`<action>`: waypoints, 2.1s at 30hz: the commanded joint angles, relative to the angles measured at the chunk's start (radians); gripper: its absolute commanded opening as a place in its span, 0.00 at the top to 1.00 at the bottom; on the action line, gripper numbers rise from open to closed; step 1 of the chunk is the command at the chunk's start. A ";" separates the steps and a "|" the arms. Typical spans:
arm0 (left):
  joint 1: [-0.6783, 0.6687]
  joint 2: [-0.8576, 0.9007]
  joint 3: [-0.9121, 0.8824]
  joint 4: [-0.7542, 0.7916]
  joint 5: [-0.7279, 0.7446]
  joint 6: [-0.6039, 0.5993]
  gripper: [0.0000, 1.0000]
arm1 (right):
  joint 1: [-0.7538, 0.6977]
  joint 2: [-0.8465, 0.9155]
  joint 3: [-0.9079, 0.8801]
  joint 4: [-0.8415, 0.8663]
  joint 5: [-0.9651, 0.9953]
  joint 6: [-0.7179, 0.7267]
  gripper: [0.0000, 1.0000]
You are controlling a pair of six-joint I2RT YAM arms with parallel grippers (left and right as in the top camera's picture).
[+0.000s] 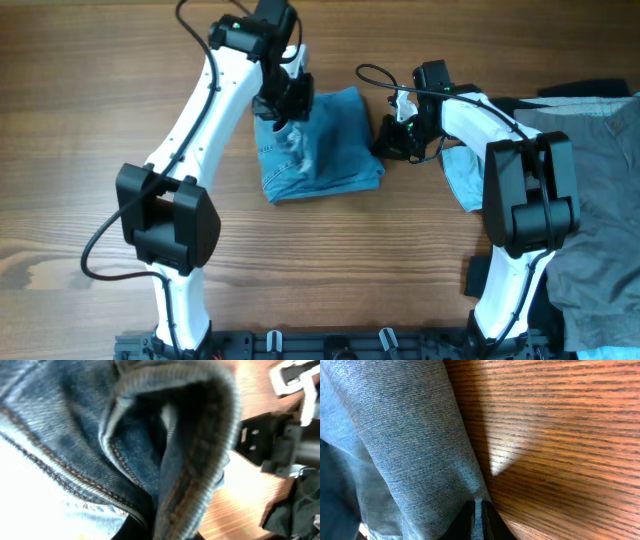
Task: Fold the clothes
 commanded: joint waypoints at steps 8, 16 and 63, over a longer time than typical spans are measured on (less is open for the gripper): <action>-0.116 0.051 0.012 0.134 -0.023 -0.014 0.00 | 0.010 0.048 -0.009 -0.010 -0.013 -0.040 0.90; 0.086 -0.027 0.011 -0.013 -0.023 -0.014 0.46 | -0.056 -0.158 0.043 -0.131 -0.126 -0.088 0.90; 0.280 0.026 -0.417 0.390 0.270 0.105 0.00 | 0.216 -0.553 -0.085 0.126 0.119 -0.142 0.12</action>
